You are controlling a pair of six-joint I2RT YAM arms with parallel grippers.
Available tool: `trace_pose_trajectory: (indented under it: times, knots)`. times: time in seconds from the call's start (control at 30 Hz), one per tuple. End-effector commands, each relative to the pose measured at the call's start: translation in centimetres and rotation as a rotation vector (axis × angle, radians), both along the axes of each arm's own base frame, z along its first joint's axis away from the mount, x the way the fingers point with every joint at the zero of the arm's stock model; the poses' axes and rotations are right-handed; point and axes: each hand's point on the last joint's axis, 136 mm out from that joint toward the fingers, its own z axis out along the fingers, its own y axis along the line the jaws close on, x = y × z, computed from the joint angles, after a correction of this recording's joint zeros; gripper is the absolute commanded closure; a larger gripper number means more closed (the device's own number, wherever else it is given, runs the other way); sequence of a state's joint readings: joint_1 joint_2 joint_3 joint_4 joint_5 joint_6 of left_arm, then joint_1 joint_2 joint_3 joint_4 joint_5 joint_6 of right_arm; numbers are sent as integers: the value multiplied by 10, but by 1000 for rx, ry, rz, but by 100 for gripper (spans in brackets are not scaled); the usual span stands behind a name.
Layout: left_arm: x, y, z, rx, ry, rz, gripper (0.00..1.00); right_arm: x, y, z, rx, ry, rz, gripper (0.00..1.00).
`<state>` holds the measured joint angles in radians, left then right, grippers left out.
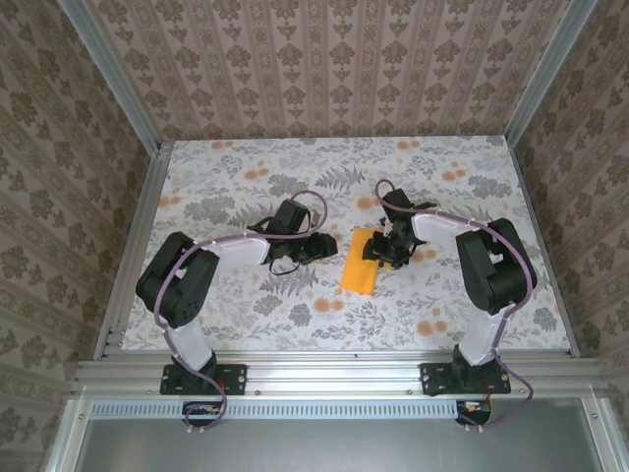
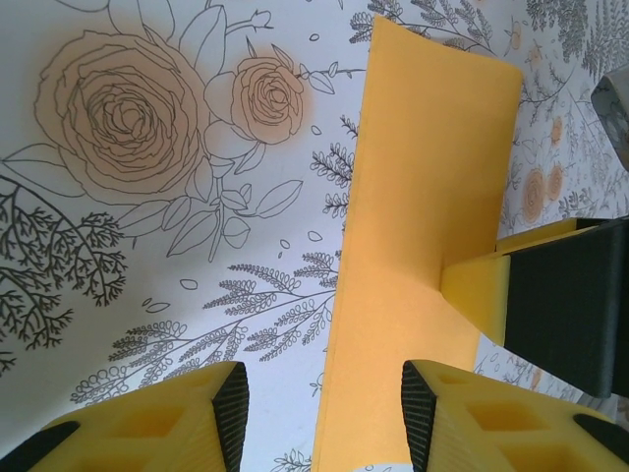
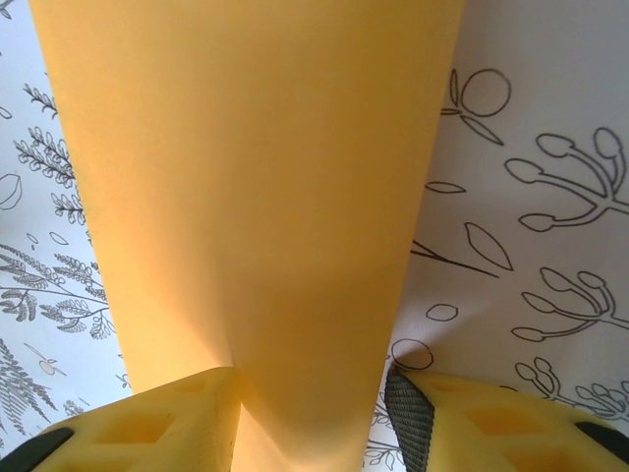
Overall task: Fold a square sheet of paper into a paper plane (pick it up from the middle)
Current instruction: Hold the square sheet of paper at the center of the table.
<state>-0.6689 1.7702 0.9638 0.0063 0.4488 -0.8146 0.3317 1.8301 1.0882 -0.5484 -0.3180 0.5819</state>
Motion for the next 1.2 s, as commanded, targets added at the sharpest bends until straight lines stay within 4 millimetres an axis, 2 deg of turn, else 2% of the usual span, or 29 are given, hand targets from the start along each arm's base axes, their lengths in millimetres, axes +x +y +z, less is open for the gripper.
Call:
trace_pose_trajectory:
  times: [0.0, 0.33, 0.6, 0.83, 1.03, 1.17]
  knots:
    - [-4, -4, -2, 8, -1, -30, 52, -10, -17, -38, -118, 61, -15, 52]
    - [-4, -5, -4, 10, 5, -36, 52, -12, -19, -44, -130, 73, -9, 54]
    - [-4, -7, -4, 10, 6, -41, 53, -11, -17, -47, -134, 77, 2, 50]
    - [-5, -13, -2, -11, 9, -59, 53, -12, -18, -50, -142, 83, 6, 50]
    - [-8, -28, 1, -67, 30, -105, 60, -18, -20, -53, -155, 110, 12, 49]
    - [-8, -29, -2, -65, 39, -102, 65, -18, -21, -54, -160, 113, 12, 49]
